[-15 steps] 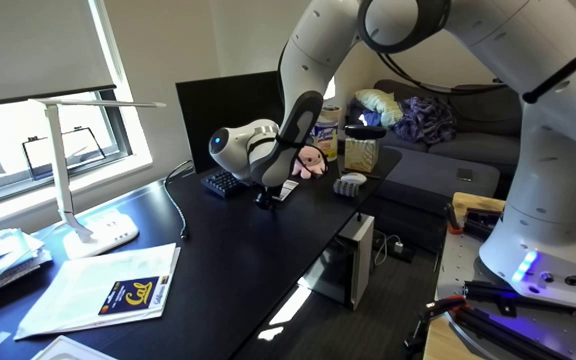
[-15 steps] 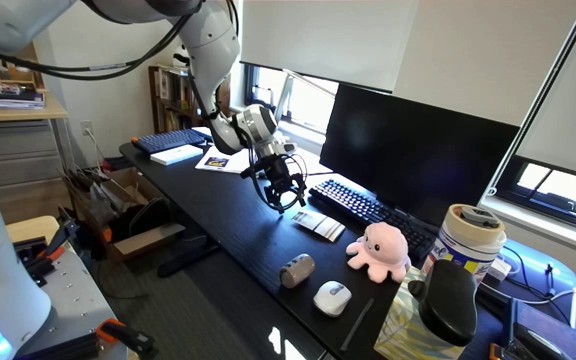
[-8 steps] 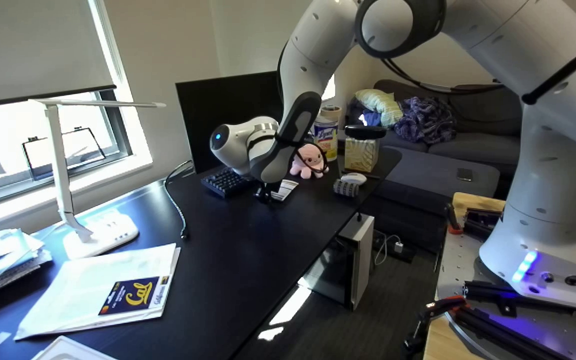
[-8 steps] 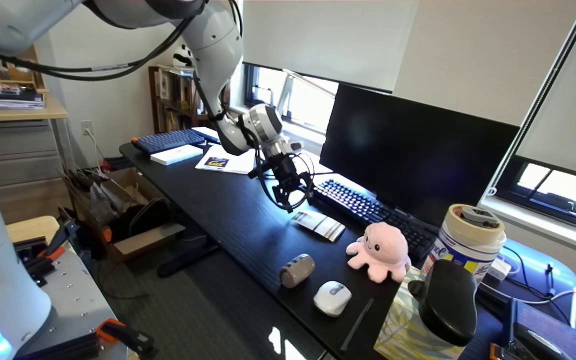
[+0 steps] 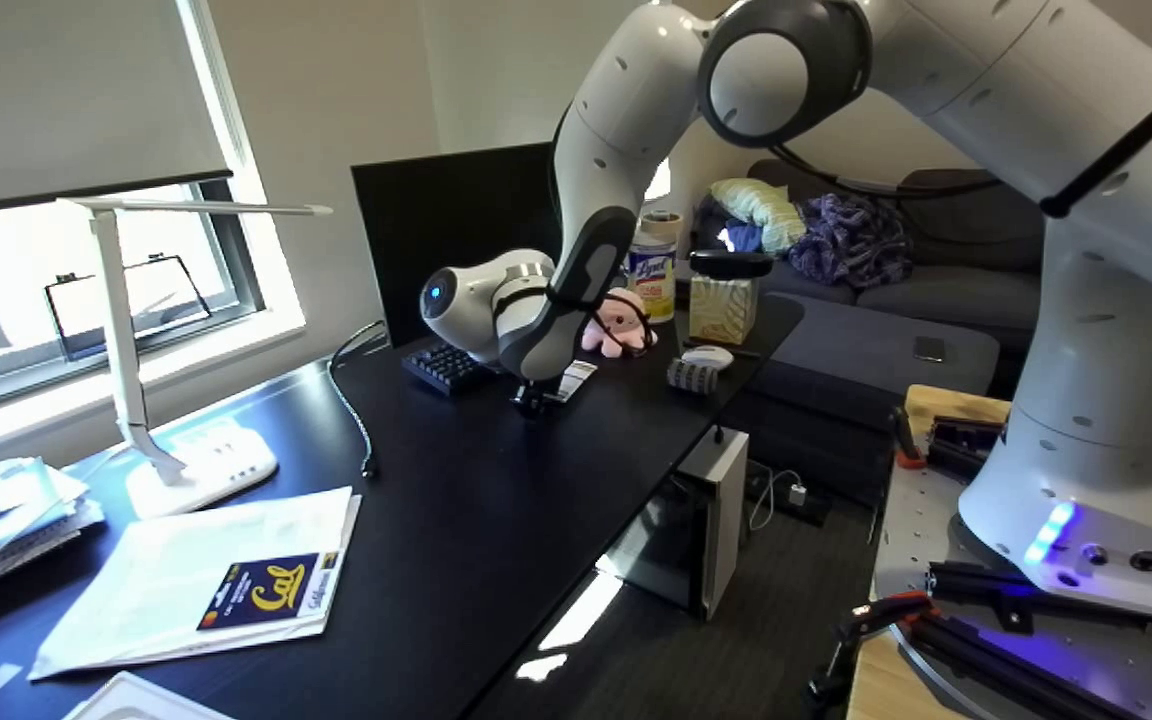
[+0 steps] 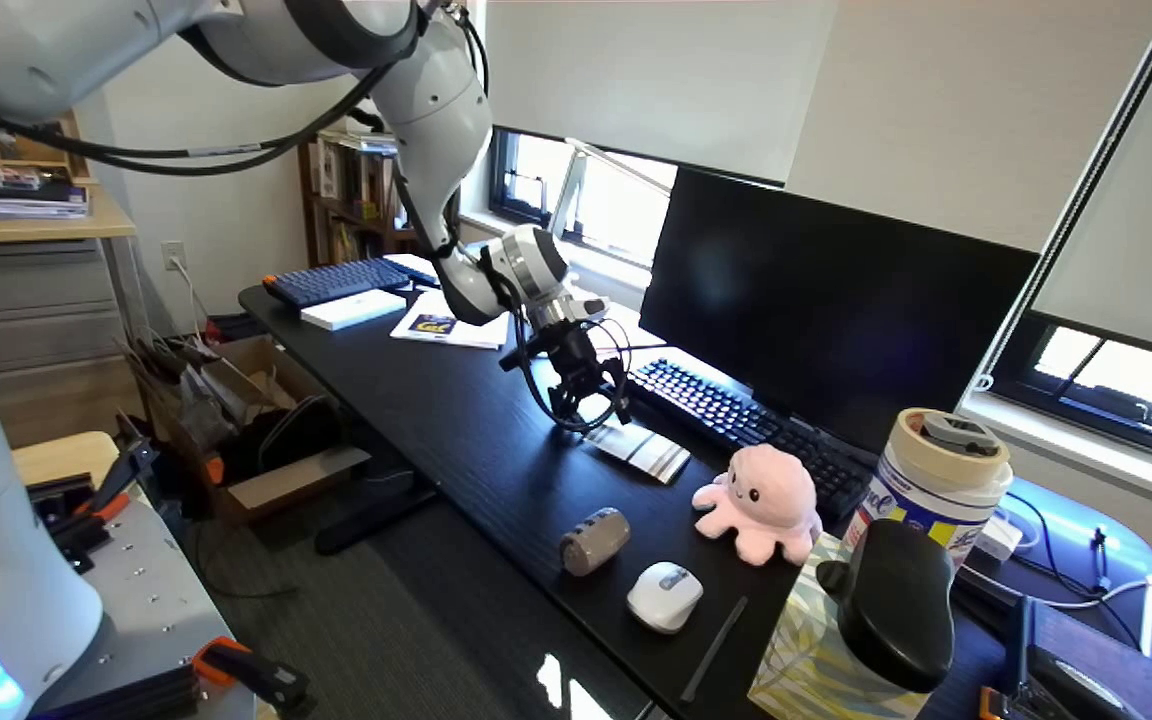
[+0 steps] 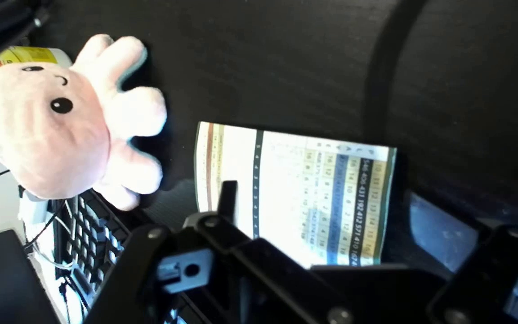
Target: Move the flyer on the right of the table and put it on top of the stack of papers on the left
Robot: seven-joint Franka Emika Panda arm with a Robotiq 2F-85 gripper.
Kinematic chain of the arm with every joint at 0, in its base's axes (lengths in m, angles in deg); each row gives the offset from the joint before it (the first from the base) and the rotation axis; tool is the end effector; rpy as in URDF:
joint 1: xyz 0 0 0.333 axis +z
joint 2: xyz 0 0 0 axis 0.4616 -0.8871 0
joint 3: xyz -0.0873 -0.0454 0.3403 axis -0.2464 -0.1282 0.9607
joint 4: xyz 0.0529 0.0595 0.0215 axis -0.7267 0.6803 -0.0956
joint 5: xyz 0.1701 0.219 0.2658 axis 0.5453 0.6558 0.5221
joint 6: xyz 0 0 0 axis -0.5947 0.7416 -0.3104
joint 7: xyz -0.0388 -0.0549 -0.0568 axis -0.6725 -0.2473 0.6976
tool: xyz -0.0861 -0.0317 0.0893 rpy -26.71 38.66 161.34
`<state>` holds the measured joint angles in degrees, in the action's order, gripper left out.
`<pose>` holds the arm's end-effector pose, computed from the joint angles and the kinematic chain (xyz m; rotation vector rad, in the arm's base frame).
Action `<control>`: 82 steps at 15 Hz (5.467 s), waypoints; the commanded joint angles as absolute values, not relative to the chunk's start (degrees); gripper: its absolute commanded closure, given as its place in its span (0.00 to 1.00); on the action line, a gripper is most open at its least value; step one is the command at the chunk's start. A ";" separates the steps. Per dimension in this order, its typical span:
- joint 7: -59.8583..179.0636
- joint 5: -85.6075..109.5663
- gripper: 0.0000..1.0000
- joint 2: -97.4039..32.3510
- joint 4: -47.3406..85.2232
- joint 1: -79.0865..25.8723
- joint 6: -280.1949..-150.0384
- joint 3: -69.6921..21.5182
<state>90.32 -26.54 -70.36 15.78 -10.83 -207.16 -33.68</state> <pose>0.6893 0.0247 0.0996 2.3782 0.0560 -0.0425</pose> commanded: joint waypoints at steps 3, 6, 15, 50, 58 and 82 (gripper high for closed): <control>90.46 -27.43 0.53 -71.93 13.72 -11.03 -206.17 -33.40; 90.30 -27.34 0.72 -71.33 14.60 -11.15 -206.97 -33.05; 84.90 -25.29 1.00 -60.36 25.86 -12.61 -215.40 -27.63; 52.49 -47.94 1.00 -51.30 21.90 -6.57 -233.56 -13.55; 34.16 -46.90 1.00 -63.29 12.17 -8.99 -249.28 -10.22; 10.65 -45.72 1.00 -71.12 7.57 -8.83 -248.95 -10.13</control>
